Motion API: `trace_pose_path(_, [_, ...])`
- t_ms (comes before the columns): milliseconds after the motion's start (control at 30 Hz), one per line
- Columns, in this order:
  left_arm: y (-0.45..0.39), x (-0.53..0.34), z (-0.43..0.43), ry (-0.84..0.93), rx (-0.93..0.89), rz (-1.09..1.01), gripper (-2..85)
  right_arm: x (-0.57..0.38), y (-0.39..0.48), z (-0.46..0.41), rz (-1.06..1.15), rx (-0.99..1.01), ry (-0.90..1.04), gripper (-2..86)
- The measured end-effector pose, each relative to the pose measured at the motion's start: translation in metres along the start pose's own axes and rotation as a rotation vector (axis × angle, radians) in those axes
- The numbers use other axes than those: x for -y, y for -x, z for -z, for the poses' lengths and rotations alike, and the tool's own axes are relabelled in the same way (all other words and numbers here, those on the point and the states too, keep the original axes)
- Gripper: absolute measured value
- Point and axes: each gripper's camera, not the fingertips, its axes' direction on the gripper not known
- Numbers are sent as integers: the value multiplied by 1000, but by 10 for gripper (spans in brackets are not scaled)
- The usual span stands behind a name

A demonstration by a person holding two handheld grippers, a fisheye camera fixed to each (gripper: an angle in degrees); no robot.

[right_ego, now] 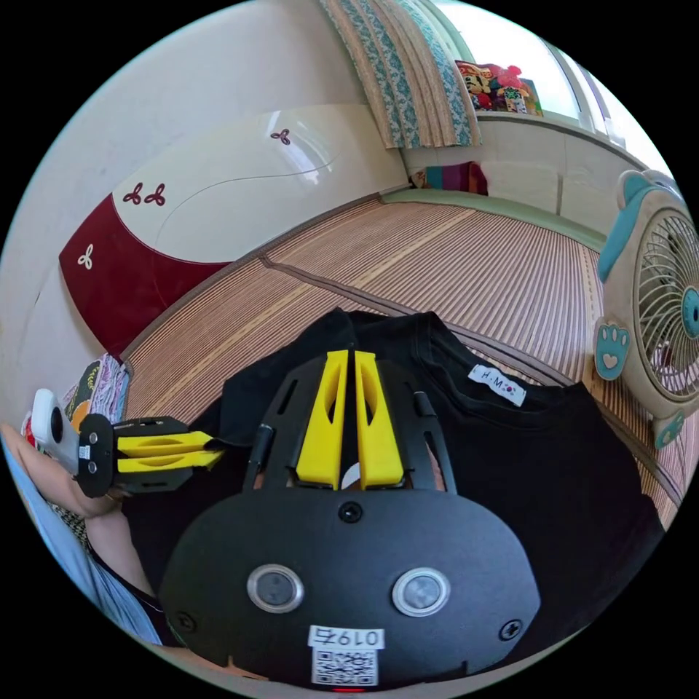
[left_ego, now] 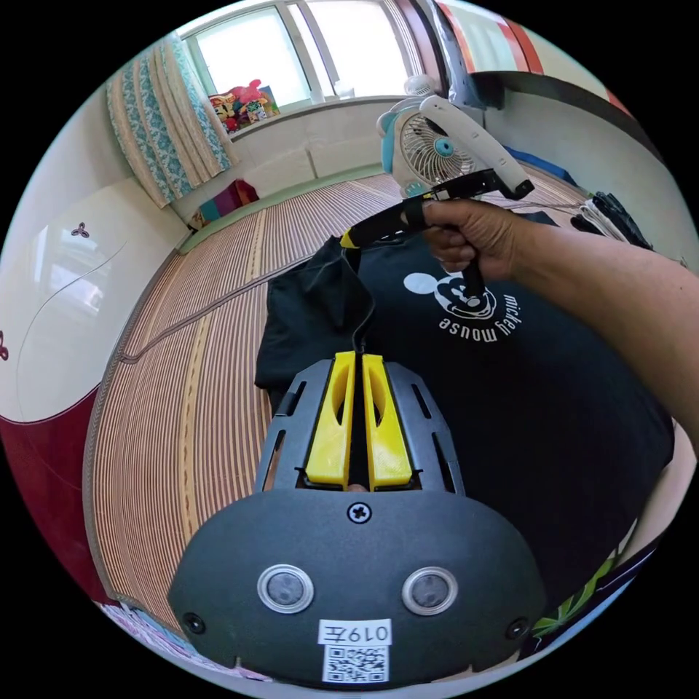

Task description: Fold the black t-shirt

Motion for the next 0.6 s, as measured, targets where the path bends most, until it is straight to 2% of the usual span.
trace_pose_path(233, [-12, 9, 10, -90, -1, 38, 15, 0, -10, 21, -35, -31, -58, -5])
trace_pose_path(500, [-15, 13, -17, 13, -182, -7, 45, -12, -23, 16, -38, -18, 45, 10])
trace_pose_path(600, [-3, 16, -23, 65, -258, -5, 78, -13, -27, 15, -57, -65, 90, 44])
